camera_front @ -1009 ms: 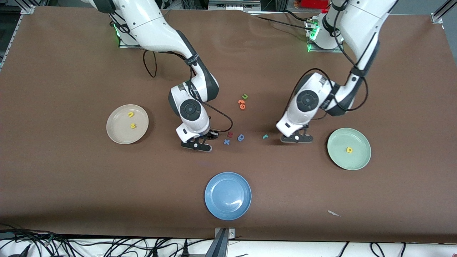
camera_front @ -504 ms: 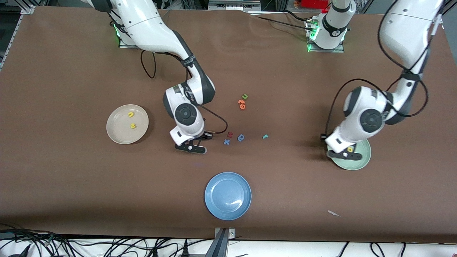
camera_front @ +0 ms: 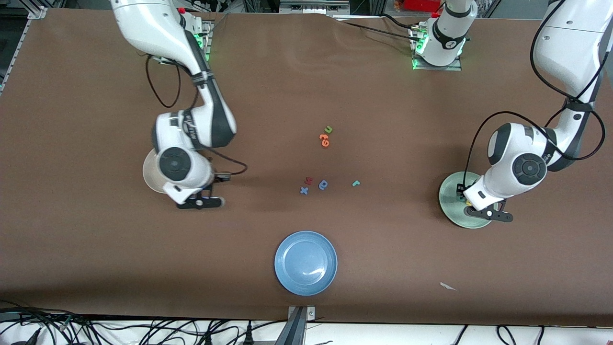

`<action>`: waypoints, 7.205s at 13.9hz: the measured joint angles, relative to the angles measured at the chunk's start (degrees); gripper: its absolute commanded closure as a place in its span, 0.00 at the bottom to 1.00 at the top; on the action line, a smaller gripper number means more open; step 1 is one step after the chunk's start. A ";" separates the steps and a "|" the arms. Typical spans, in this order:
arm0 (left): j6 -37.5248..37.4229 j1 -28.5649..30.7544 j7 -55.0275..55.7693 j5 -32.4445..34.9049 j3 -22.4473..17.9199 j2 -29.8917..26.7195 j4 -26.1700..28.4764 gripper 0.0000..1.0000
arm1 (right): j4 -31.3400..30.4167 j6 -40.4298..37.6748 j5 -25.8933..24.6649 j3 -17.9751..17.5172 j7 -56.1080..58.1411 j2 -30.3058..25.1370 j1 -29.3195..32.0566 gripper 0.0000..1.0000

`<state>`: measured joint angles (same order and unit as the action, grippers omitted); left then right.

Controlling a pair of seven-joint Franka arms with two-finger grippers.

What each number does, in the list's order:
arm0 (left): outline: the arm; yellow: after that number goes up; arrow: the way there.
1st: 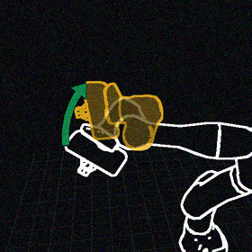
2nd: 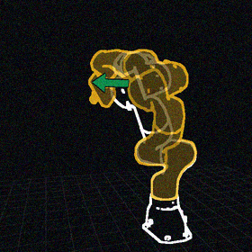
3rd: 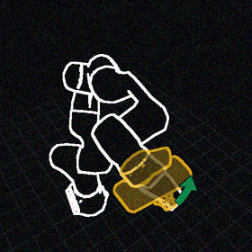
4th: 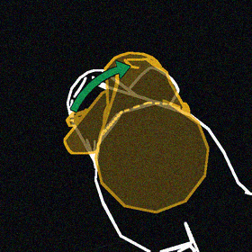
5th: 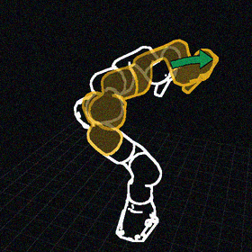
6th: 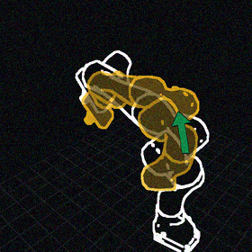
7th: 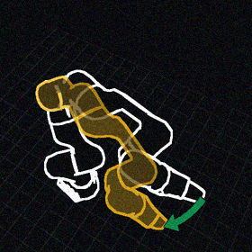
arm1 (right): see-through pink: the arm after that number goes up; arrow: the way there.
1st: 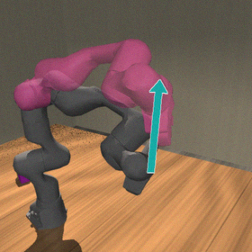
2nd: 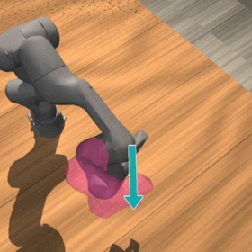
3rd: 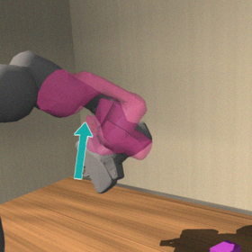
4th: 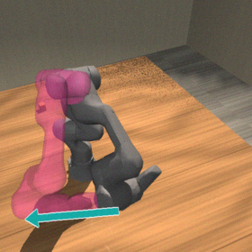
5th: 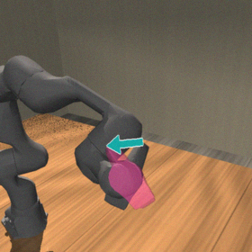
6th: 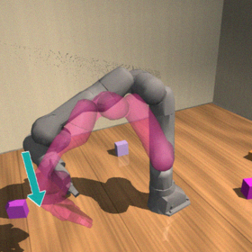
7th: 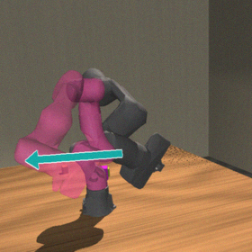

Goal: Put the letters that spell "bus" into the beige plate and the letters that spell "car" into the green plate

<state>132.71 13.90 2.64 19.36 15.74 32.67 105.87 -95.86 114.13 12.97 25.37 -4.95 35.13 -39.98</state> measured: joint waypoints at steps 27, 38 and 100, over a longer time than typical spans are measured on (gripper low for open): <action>-0.01 -29.16 48.71 -9.37 1.32 11.00 -10.66 0.36 | 11.33 -26.41 -8.17 -9.46 7.41 -15.20 19.16 0.00; -0.04 -29.70 49.04 -10.67 1.31 11.33 -11.28 0.61 | 5.70 -24.10 -11.66 -26.37 7.35 -33.45 39.84 0.00; -41.60 -10.82 -0.98 -13.74 -9.56 -17.29 -16.67 0.00 | 3.69 -22.30 -13.79 -27.08 3.87 -33.11 40.53 0.00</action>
<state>91.11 3.07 1.65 5.62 6.18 15.37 89.20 -92.17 91.83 -0.82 -1.71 -1.08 2.02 0.55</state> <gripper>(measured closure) 0.000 0.000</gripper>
